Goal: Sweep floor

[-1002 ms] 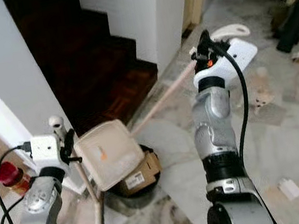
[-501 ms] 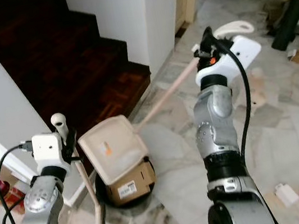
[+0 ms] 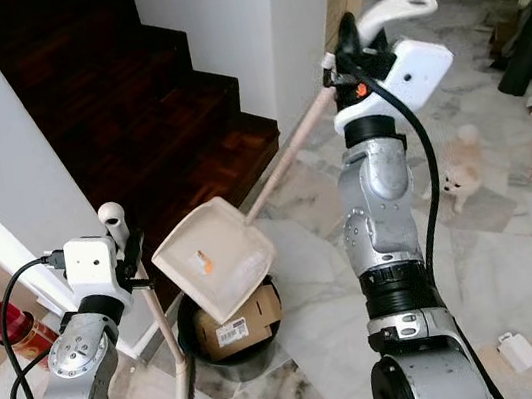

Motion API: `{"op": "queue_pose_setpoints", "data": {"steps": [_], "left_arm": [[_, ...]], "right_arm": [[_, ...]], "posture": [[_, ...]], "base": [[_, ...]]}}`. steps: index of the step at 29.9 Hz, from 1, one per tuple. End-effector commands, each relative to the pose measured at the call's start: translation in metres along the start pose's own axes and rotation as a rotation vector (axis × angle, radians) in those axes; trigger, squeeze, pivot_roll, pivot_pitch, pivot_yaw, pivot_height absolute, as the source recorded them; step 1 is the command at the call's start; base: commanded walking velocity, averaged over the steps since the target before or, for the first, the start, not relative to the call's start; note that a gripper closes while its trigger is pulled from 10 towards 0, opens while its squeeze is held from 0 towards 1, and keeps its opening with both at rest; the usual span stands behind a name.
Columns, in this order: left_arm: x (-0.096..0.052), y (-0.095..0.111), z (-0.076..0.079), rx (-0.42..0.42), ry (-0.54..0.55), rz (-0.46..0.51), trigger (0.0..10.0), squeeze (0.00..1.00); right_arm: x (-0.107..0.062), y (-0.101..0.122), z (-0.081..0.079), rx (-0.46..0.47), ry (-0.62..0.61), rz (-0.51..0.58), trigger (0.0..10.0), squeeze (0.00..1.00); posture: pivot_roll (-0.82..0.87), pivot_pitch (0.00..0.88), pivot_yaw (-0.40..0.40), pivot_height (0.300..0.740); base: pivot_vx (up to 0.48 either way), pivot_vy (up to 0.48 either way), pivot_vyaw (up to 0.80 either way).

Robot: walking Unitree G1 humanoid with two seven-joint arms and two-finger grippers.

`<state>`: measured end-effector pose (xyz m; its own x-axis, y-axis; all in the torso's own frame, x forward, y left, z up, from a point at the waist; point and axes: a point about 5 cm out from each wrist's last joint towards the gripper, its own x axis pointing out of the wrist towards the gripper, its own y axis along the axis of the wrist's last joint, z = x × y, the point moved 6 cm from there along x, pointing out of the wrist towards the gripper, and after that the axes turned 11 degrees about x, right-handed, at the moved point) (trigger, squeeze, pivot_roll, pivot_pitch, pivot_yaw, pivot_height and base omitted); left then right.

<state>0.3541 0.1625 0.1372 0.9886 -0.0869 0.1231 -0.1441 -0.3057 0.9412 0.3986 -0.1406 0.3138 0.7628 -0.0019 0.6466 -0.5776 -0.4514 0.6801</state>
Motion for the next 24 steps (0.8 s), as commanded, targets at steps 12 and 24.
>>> {"op": "queue_pose_setpoints", "data": {"steps": [12, 24], "left_arm": [[0.0, 0.021, 0.003, -0.016, -0.025, 0.095, 10.0, 0.0], [0.0, 0.023, 0.005, -0.016, -0.033, 0.106, 10.0, 0.0]], "right_arm": [[-0.009, 0.052, -0.092, -0.008, 0.359, 0.218, 10.0, 0.0], [-0.025, 0.061, -0.109, -0.063, 0.434, 0.22, 10.0, 0.0]], "posture": [[0.07, 0.064, -0.016, 0.74], [0.06, 0.061, -0.015, 0.74]], "base": [[0.0, 0.0, 0.0], [0.0, 0.0, 0.0]]}}
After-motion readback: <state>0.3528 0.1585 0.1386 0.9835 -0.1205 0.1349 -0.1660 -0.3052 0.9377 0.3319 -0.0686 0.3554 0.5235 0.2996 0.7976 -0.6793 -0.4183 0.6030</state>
